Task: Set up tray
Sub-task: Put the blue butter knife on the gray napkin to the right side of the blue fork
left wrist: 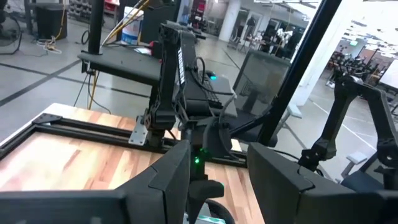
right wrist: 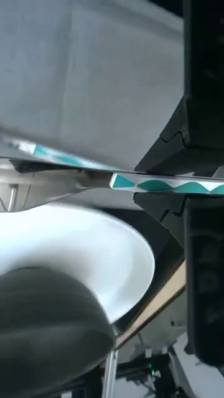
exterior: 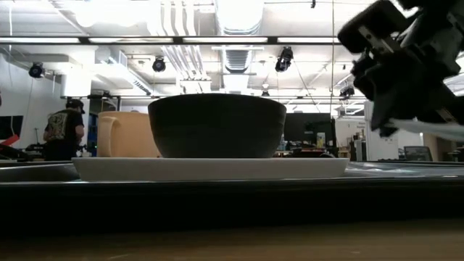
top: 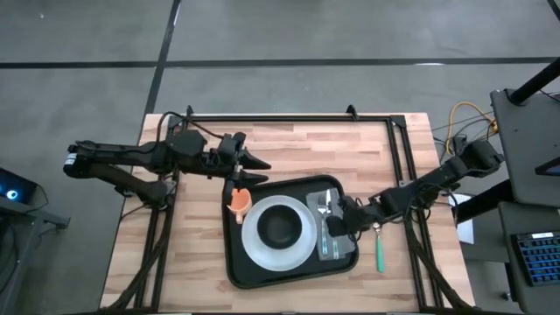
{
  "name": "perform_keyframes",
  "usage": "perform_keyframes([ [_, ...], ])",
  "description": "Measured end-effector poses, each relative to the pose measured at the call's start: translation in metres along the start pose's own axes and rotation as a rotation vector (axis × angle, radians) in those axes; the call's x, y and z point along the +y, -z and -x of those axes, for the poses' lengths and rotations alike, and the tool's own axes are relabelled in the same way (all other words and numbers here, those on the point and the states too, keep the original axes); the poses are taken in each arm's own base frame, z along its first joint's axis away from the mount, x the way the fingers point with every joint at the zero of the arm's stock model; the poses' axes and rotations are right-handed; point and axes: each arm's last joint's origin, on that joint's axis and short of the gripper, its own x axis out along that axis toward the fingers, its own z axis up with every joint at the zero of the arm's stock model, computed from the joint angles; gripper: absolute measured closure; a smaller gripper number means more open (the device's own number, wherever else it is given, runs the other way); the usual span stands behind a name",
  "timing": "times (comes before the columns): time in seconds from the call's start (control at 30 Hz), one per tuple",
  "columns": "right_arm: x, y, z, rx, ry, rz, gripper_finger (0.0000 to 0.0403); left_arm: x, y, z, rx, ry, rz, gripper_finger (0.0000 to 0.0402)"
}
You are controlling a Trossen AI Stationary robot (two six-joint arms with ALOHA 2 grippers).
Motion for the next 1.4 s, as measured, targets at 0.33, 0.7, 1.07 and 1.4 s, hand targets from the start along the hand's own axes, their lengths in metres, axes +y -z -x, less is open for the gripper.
perform_keyframes([
  [0.33,-0.022,-0.008,-0.009,0.033,-0.002,-0.032,0.0383,0.001,0.003,0.0,0.03,-0.009,0.019,0.026],
  [0.7,-0.03,-0.02,-0.02,0.074,0.004,-0.07,0.0383,0.001,0.003,0.0,0.034,-0.01,0.024,0.026],
  [1.07,-0.034,-0.029,-0.037,0.144,0.024,-0.057,0.0383,0.001,0.003,0.001,0.034,-0.01,0.034,0.026],
  [1.4,-0.035,-0.032,-0.038,0.121,0.023,-0.082,0.0344,0.001,0.004,0.001,0.043,-0.007,0.04,0.026],
])
